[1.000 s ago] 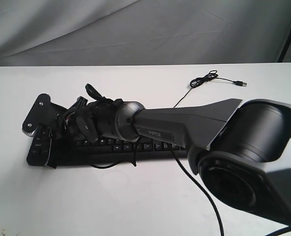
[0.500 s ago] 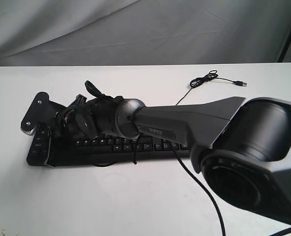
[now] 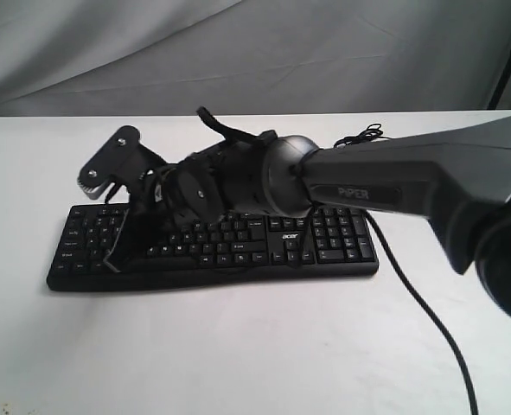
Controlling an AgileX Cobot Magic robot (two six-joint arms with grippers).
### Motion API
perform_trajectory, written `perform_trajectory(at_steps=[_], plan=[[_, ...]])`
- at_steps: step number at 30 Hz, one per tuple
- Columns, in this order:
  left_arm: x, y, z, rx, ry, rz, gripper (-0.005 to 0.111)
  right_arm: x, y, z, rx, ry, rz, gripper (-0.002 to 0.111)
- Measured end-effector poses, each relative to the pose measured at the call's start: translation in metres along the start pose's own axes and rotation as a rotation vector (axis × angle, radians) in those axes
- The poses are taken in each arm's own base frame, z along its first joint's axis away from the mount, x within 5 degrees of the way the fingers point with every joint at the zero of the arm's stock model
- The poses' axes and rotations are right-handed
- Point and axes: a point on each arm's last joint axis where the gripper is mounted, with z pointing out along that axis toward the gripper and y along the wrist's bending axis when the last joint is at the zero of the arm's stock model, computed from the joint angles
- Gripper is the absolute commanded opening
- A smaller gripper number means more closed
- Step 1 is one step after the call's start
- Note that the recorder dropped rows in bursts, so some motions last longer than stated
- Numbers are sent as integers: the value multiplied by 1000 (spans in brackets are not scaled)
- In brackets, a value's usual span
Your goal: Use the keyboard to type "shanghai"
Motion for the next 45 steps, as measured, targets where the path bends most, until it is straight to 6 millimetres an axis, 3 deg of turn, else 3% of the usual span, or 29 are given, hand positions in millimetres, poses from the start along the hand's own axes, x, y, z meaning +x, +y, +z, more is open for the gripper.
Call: perform_trajectory(at_steps=[5,19,45], plan=[[0,0,0,0,0,0,0,20,-5,4,5,47,96,0],[0,0,0,0,0,0,0,31,-8,17,21,47,108,0],[0,0,0,0,0,0,0,27,-10,19,42,-11,105,0]])
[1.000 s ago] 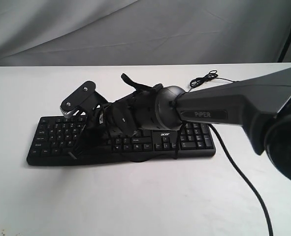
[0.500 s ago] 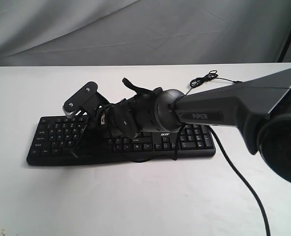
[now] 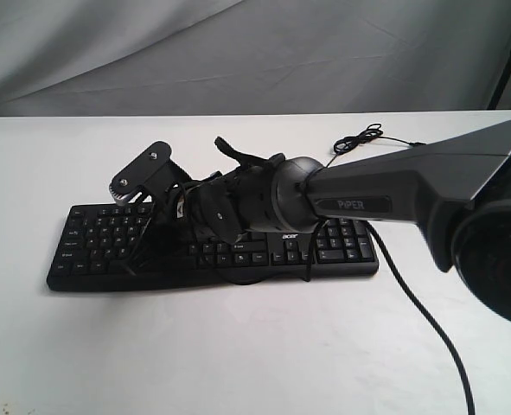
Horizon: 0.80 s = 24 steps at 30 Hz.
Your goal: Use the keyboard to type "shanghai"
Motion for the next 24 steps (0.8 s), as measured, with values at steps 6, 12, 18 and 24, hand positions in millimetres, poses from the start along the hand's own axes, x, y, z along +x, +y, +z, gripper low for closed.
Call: perform_trajectory(at_steps=[6,12,18,24], plan=[[0,0,0,0,0,0,0,0,0,0,0,0,0,0],[0,0,0,0,0,0,0,0,0,0,0,0,0,0],[0,0,0,0,0,0,0,7,1,7,-2,15,0,0],[0,0,0,0,0,0,0,7,1,7,-1,11,0,0]])
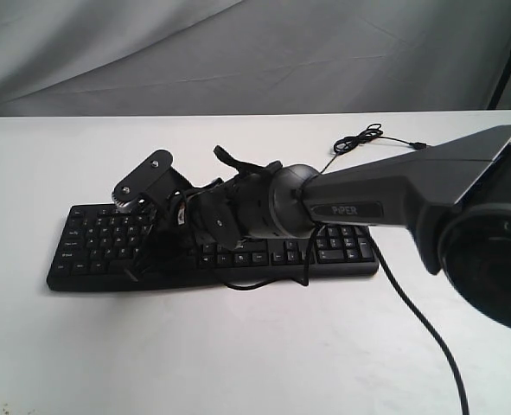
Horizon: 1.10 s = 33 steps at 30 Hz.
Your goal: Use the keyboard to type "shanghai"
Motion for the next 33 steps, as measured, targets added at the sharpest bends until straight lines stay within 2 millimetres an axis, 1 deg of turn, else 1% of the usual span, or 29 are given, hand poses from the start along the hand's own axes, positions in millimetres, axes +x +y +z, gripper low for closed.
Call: perform_trajectory(at_steps=[6,16,19,23,26,27,29,32,33], plan=[[0,0,0,0,0,0,0,4,1,4,-1,7,0,0],[0,0,0,0,0,0,0,4,1,4,-3,13,0,0],[0,0,0,0,0,0,0,1,0,-2,-9,29,-5,0],[0,0,0,0,0,0,0,-14,2,-16,-14,9,-11,0],[0,0,0,0,0,0,0,-35,13,-21,-35,-13,-33,0],[0,0,0,0,0,0,0,-45,17,-21,-42,-31,-44,0],[0,0,0,0,0,0,0,-56,26,-18,-58,-37,-60,0],[0,0,0,0,0,0,0,-72,35,-6,-80,-37,-76,0],[0,0,0,0,0,0,0,-71,38,2,-91,-14,-80,0]])
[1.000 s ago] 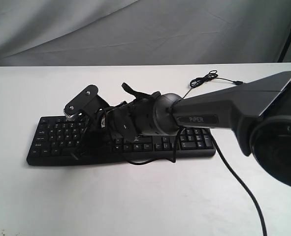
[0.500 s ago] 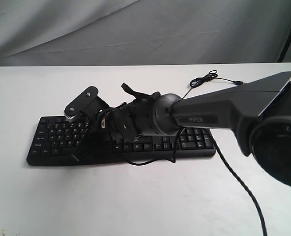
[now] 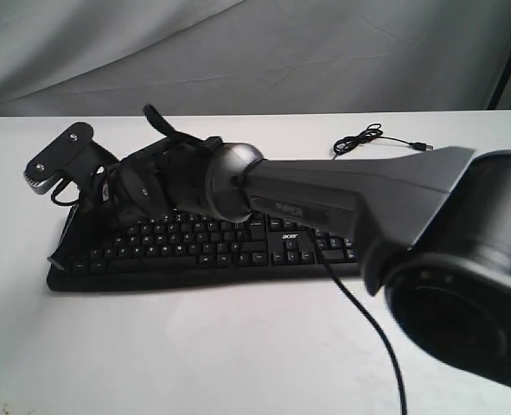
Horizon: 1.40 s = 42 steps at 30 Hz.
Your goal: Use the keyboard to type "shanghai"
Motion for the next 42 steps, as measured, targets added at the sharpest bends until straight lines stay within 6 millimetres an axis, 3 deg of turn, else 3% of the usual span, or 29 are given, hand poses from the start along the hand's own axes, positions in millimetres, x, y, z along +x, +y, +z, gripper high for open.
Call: perform_trajectory(at_steps=[8,17,23,42], plan=[[0,0,0,0,0,0,0,9,7,34,-31,70,-12,0],[0,0,0,0,0,0,0,6,6,35,-23,40,-16,0],[0,0,0,0,0,0,0,14,7,46,-21,39,-16,0],[0,0,0,0,0,0,0,14,7,46,-19,33,-24,0]])
